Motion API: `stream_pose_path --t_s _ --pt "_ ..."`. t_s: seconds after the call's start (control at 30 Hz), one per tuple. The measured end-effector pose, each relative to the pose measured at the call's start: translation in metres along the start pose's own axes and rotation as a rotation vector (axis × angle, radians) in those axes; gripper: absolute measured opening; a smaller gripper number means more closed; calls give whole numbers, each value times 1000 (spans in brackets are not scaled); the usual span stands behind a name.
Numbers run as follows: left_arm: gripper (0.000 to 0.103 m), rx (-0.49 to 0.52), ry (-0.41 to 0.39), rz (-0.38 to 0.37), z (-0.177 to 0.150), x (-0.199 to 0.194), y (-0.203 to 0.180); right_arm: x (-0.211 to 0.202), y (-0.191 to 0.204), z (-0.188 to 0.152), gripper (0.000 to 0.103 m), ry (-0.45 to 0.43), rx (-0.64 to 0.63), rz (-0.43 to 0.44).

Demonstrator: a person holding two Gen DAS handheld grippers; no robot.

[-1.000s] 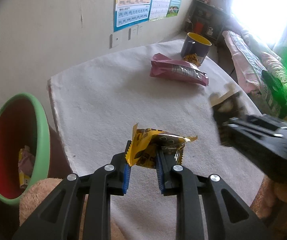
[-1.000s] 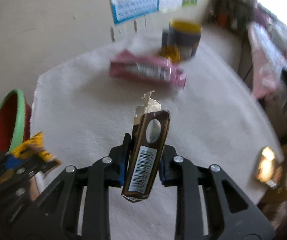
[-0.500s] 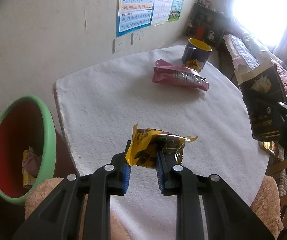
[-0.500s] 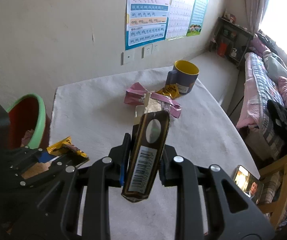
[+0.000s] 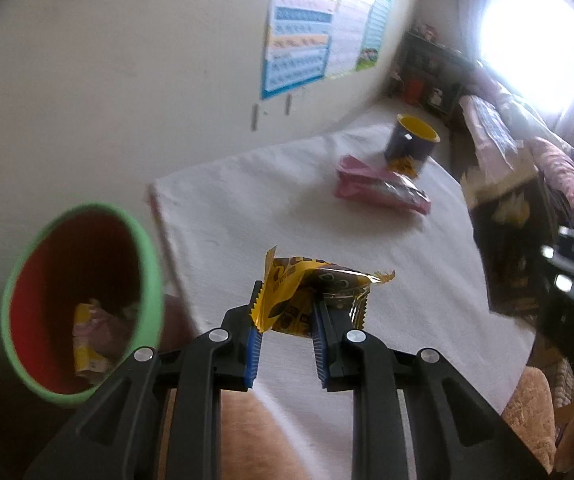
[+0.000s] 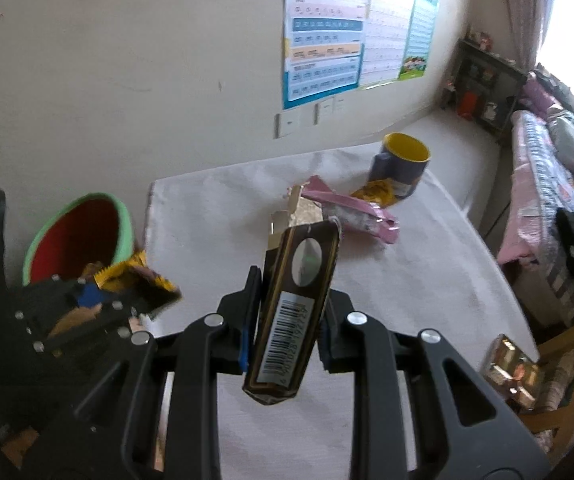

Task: Collect trash
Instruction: 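Carry the brown box and gold wrapper to the red bin and open both tools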

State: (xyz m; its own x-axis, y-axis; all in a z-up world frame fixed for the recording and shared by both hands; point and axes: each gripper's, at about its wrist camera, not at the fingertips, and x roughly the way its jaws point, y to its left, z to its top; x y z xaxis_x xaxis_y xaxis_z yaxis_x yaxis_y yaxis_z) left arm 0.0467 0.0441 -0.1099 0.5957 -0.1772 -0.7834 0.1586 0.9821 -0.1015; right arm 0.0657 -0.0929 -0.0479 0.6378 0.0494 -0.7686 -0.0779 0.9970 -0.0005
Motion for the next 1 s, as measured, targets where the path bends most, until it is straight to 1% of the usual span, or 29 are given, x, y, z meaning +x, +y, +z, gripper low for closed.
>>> stream_pose_path --t_s 0.17,0.37,0.7,1.0 --pt "20 -35 -42 70 6 -18 27 6 8 -2 25 22 58 134" --pt "20 -64 -76 135 8 -31 58 18 23 -3 25 57 89 215" --pt "20 -147 -74 213 2 -35 114 33 56 -1 25 102 78 285" --pt "20 -231 -46 276 -9 -28 162 45 92 10 25 125 38 362"
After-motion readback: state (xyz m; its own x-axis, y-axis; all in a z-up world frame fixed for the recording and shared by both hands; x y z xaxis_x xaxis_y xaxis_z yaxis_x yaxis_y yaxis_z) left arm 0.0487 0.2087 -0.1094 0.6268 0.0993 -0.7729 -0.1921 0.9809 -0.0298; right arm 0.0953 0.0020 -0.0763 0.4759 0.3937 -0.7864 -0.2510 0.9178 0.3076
